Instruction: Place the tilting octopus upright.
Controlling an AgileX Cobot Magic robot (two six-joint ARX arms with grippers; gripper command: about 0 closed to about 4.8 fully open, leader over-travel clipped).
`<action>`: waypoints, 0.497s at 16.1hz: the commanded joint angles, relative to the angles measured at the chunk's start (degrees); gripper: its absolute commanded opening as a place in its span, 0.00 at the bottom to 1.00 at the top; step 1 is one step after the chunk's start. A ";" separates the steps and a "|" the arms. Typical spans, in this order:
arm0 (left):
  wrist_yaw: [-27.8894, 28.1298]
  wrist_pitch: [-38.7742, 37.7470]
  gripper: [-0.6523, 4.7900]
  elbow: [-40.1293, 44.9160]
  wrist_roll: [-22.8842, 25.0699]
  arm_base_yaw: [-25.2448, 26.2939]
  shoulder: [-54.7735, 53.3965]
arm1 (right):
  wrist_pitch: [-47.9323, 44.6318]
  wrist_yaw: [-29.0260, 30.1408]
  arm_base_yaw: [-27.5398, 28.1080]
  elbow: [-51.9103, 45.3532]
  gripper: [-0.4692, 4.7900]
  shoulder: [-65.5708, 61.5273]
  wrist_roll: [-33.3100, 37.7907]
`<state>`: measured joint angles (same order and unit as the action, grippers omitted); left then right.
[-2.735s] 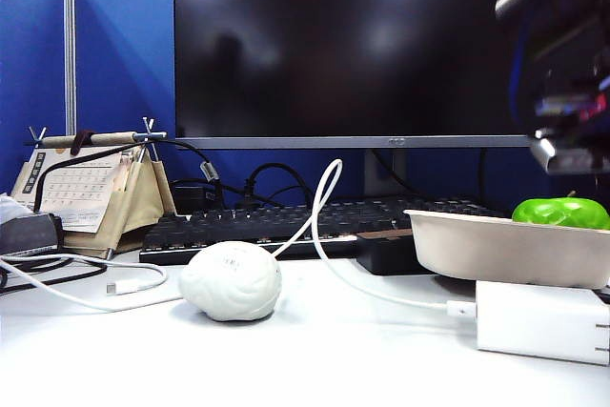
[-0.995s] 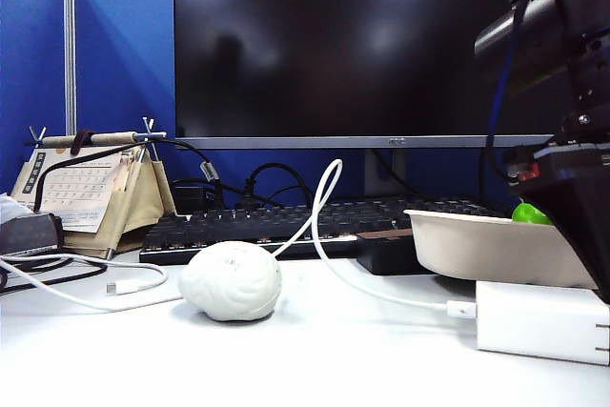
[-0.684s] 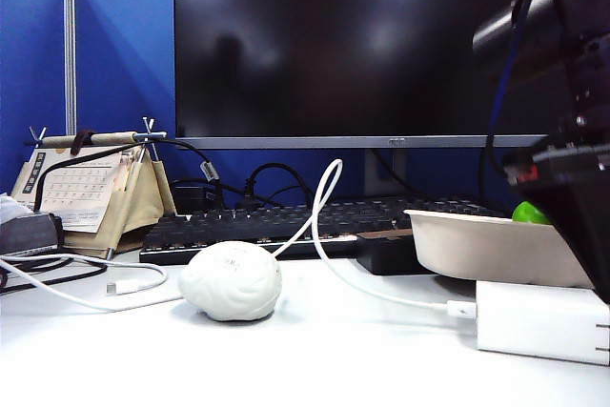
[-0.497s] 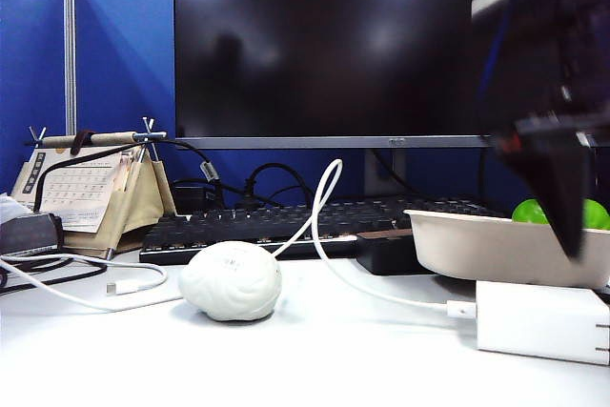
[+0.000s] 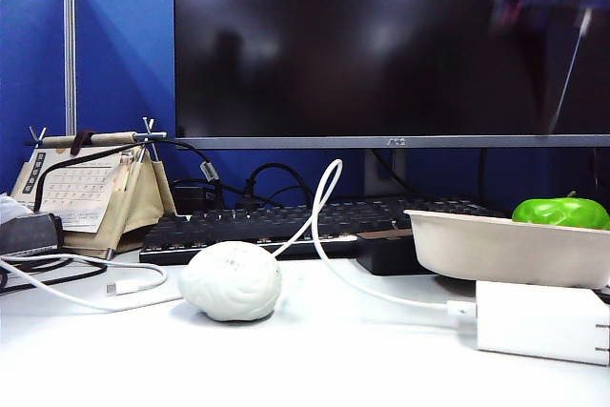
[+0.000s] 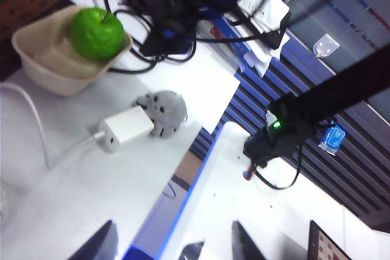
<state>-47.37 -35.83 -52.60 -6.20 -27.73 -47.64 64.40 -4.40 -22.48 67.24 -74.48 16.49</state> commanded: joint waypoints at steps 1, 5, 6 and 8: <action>-0.26 2.16 0.57 -0.09 0.20 0.00 0.20 | 0.74 2.14 -0.28 0.15 0.92 7.19 -0.20; -0.46 1.01 0.57 -0.09 -0.24 0.00 1.49 | 8.85 6.29 -2.29 0.11 0.77 21.64 -0.02; -0.37 0.31 0.57 -0.09 -0.24 0.00 1.92 | 10.99 6.51 -3.39 0.11 0.74 24.63 0.11; -0.44 -0.74 0.57 -0.09 -0.24 0.00 2.69 | 12.26 10.40 -5.09 0.04 0.56 30.75 0.81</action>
<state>-47.37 -36.25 -52.60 -6.44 -27.73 -45.39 76.75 3.33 -26.98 67.20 -45.74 16.82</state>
